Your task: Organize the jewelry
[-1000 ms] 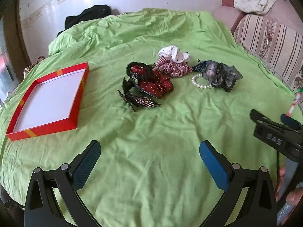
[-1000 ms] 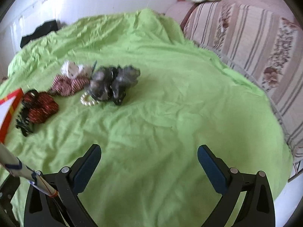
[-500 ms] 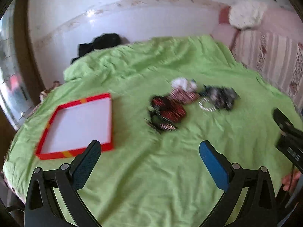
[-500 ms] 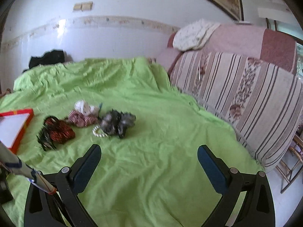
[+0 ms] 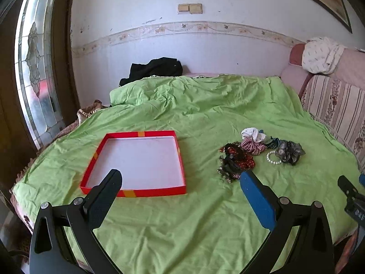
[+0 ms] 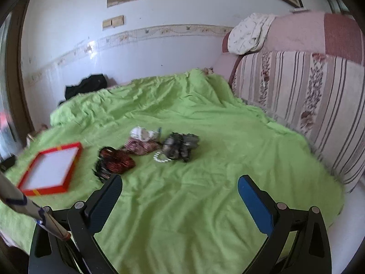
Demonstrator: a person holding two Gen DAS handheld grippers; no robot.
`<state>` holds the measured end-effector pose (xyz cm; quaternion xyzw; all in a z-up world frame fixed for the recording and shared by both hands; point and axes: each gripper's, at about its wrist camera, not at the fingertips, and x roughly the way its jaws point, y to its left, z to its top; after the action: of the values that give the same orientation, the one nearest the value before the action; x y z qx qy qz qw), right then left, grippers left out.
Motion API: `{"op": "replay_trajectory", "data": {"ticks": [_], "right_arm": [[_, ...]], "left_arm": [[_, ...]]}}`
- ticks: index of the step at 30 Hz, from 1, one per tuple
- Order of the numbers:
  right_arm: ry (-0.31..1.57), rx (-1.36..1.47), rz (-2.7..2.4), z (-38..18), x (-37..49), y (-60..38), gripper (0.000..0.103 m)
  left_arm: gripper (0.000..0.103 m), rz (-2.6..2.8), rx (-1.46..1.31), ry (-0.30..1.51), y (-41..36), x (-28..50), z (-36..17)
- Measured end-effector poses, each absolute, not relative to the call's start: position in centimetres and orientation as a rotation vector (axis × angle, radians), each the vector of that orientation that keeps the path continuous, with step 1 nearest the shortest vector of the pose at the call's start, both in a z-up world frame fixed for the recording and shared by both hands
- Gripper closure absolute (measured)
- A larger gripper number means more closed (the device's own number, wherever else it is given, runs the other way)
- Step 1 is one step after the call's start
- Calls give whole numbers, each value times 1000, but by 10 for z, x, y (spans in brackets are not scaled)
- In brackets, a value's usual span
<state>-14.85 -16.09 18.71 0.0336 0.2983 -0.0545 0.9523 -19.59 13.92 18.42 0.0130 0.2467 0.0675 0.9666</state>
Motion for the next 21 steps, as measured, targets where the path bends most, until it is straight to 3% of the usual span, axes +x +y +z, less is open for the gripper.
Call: {"op": "replay_trajectory", "data": {"ticks": [10,21], "right_arm": [[672,0,-143,146,-141,-186,0],[655,15,-114,147,-144,-175,0]], "left_arm": [[0,284,-90,481,196,-205,193],[0,362,-51,437,207,-212,208]]}}
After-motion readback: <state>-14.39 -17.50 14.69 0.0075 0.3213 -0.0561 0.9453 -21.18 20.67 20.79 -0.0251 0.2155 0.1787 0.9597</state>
